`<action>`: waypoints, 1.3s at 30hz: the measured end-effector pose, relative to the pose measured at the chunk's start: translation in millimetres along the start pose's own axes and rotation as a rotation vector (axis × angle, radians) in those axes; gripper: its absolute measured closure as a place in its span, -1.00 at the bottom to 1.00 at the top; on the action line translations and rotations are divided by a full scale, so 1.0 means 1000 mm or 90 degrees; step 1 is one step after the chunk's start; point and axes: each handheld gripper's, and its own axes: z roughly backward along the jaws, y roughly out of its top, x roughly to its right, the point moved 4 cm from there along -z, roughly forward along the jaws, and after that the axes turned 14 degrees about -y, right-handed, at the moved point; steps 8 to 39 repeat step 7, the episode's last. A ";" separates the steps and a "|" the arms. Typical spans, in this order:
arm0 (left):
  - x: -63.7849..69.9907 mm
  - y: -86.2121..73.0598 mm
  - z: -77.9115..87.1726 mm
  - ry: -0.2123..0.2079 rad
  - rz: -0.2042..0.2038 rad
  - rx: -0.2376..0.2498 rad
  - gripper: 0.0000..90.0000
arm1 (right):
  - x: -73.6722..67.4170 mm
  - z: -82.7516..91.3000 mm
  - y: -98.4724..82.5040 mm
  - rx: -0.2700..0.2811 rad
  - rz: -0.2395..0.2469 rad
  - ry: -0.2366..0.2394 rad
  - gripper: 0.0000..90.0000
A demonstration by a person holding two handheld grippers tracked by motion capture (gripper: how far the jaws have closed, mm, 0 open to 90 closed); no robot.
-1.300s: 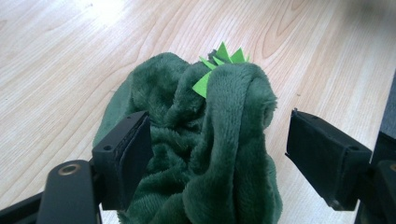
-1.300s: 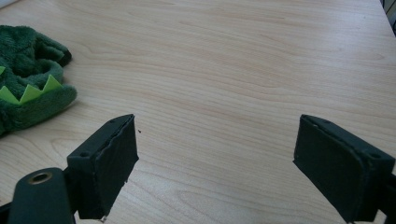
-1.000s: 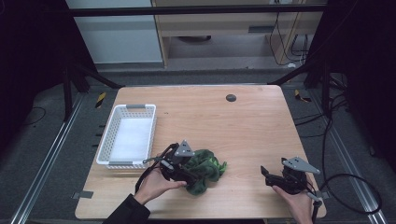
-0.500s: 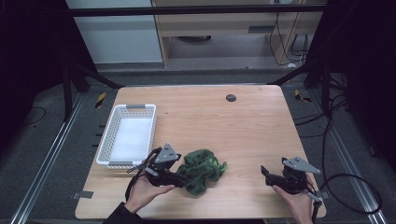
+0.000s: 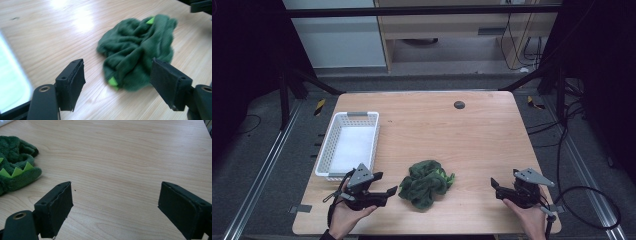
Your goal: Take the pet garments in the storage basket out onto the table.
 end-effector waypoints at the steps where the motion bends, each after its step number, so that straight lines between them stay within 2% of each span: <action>1: -0.001 -0.003 0.002 0.004 0.004 0.003 -0.39 | 0.000 0.000 0.000 0.000 0.000 0.001 -0.73; 7: -0.010 -0.027 0.017 0.034 0.028 0.013 -0.34 | 0.000 0.001 0.000 0.001 -0.003 0.000 -0.73; 39: -0.010 -0.027 0.017 0.034 0.028 0.013 -0.34 | 0.000 0.001 0.000 0.001 -0.003 0.000 -0.73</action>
